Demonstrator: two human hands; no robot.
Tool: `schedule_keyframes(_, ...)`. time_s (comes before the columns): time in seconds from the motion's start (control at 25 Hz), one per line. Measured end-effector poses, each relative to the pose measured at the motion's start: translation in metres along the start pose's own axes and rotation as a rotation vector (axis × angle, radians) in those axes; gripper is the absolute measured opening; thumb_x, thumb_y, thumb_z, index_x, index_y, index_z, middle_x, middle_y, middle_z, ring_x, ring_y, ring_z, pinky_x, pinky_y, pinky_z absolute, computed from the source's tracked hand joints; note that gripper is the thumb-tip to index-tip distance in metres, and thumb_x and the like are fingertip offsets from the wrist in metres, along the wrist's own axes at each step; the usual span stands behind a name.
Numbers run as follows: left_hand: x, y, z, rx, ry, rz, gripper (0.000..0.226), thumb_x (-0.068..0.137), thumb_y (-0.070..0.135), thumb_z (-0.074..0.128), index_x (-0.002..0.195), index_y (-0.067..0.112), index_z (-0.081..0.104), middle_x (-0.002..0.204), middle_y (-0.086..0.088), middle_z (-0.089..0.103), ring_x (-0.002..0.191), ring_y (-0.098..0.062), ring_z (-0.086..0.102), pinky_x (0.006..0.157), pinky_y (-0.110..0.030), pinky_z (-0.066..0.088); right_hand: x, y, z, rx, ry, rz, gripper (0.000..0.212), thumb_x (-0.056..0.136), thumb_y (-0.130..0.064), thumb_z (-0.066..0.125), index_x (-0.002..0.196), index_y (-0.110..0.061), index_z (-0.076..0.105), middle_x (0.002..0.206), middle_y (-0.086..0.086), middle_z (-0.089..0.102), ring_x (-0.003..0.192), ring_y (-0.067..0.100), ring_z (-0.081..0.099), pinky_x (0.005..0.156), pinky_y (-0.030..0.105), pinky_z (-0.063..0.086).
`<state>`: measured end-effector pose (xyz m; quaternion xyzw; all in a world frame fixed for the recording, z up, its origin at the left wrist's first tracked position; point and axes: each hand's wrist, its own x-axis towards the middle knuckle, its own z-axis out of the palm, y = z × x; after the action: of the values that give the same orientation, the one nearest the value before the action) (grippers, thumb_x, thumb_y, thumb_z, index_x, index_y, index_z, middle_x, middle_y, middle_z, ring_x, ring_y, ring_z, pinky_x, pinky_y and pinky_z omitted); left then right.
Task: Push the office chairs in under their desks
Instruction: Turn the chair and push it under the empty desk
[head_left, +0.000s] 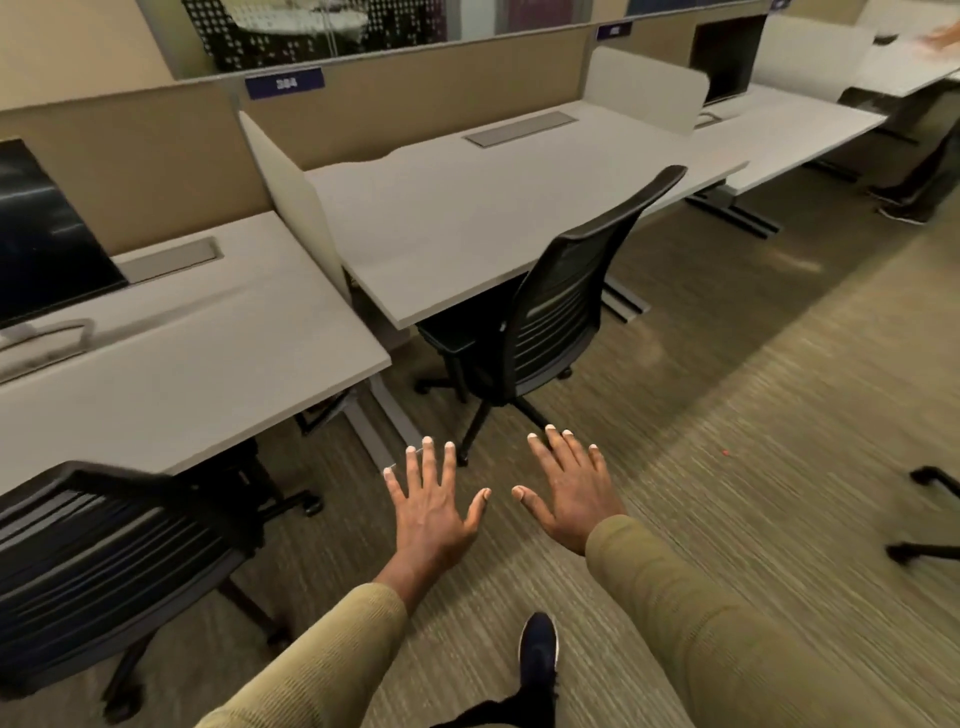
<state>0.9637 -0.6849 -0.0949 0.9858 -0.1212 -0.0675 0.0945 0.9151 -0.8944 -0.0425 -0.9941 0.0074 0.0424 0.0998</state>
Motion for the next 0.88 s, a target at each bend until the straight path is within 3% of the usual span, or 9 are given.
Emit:
schedule_keyframes(0.36,0.144,0.118,0.013,-0.008,-0.034,0.084,0.095,0.087,0.081,0.001,0.163,0.023,-0.007,0.17,-0.01,-0.017,0.156,-0.03,-0.016,0.122,-0.061,-0.011,0.116,0.145,-0.048,0.03,0.006,0.101,0.079,0.097,-0.069,0.026,0.161,-0.026,0.01,0.169,0.003,0.007,0.155,0.023,0.006,0.124,0.051,0.007)
schedule_keyframes(0.52,0.192,0.154,-0.007,-0.09,0.049,0.089,0.093,0.09,0.079,0.008,0.162,0.023,-0.011,0.169,-0.009,-0.019,0.157,-0.028,-0.014,0.123,-0.058,-0.009,0.144,0.189,-0.061,0.031,0.029,0.117,0.079,0.097,-0.068,0.027,0.16,-0.024,0.012,0.168,0.005,0.011,0.154,0.025,0.01,0.124,0.051,0.01)
schedule_keyframes(0.72,0.237,0.189,-0.03,-0.218,0.193,0.046,0.093,0.091,0.077,0.014,0.162,0.021,-0.01,0.169,-0.01,-0.017,0.157,-0.027,-0.012,0.125,-0.056,-0.005,0.19,0.236,-0.09,0.032,0.22,0.049,0.073,0.095,-0.056,0.05,0.154,-0.016,0.034,0.156,0.012,0.039,0.145,0.03,0.033,0.12,0.049,0.024)
schedule_keyframes(0.88,0.264,0.218,-0.047,-0.358,0.371,-0.007,0.091,0.094,0.073,0.024,0.163,0.023,-0.009,0.169,-0.004,-0.022,0.158,-0.022,-0.011,0.125,-0.053,-0.006,0.232,0.273,-0.123,0.096,0.384,0.005,0.081,0.093,-0.051,0.055,0.159,-0.022,0.019,0.16,0.018,0.029,0.142,0.036,0.035,0.116,0.056,0.03)
